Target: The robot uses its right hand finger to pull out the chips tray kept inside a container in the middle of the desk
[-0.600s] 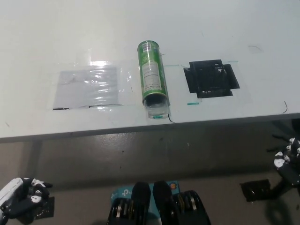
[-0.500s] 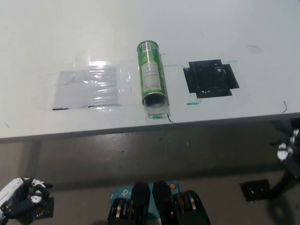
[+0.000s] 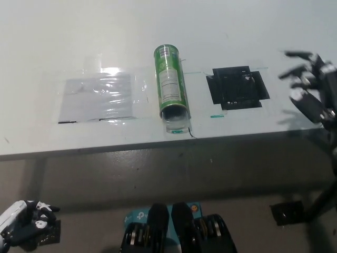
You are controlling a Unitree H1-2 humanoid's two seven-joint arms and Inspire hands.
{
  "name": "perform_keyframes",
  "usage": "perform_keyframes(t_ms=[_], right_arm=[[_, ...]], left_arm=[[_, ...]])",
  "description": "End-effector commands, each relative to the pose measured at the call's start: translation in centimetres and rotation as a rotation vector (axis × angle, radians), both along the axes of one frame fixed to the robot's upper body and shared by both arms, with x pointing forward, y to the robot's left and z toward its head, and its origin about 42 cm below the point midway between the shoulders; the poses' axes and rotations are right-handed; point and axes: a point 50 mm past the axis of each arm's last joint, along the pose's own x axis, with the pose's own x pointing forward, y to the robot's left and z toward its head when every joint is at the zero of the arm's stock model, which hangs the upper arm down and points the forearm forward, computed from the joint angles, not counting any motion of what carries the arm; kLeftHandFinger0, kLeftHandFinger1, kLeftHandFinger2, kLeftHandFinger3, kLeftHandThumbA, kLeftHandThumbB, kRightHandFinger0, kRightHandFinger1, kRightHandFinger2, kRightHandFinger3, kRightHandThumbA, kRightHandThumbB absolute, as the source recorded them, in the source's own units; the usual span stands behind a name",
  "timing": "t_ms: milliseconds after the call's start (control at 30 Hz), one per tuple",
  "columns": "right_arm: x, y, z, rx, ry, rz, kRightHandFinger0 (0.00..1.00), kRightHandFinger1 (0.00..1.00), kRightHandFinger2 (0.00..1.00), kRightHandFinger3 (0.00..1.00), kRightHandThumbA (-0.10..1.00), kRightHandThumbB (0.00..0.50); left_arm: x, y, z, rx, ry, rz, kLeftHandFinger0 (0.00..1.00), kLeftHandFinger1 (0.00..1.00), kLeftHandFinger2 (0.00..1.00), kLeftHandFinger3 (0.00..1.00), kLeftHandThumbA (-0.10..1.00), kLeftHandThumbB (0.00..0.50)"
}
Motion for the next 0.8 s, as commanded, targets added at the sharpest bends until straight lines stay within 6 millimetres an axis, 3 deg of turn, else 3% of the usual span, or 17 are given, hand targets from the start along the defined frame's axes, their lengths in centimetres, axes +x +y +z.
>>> perform_keyframes(t_ms=[0,100,333,433,467,600,633,767], right_arm=[[1.4,1.1,2.8,-0.102,-0.107,0.029,0.00,0.00,0.47,0.71,-0.10,0.198],[2.6,2.3,3.6,-0.157,-0.118,0.034,0.00,0.00,0.43,0.68,-0.09,0.210],[4.1,4.8,3.2,-0.251,-0.096,0.113,0.00,0.01,0.54,0.72,-0.10,0.206],[4.6,5.8,2.8,-0.338,-0.080,0.145,0.03,0.09,0.62,0.77,-0.10,0.191],[4.7,6.0,2.6,-0.354,-0.085,0.152,0.00,0.06,0.62,0.76,-0.10,0.201],[5.9,7.2,1.7,-0.413,-0.079,0.200,0.04,0.12,0.67,0.79,-0.10,0.237],[6.0,7.2,1.6,-0.414,-0.082,0.200,0.03,0.09,0.67,0.78,-0.10,0.261],[6.2,8.1,0.6,-0.461,-0.060,0.218,0.00,0.01,0.76,0.83,-0.10,0.240]], left_arm=[[0.5,0.7,1.6,0.023,-0.023,-0.024,0.58,0.60,0.71,0.87,0.11,0.000],[0.5,0.7,1.7,0.020,-0.025,-0.024,0.58,0.60,0.71,0.88,0.12,0.000],[0.5,0.7,1.8,0.032,-0.021,-0.035,0.58,0.60,0.70,0.88,0.12,0.000],[0.5,0.7,1.7,0.033,-0.021,-0.032,0.58,0.59,0.70,0.89,0.11,0.000],[0.5,0.7,1.9,0.031,-0.025,-0.033,0.57,0.59,0.69,0.88,0.11,0.000],[0.7,0.8,2.0,0.033,-0.027,-0.037,0.58,0.60,0.70,0.88,0.07,0.000],[0.9,0.8,2.1,0.036,-0.029,-0.041,0.59,0.60,0.70,0.88,0.07,0.000],[0.9,0.8,2.3,0.039,-0.032,-0.044,0.57,0.59,0.69,0.87,0.08,0.000]])
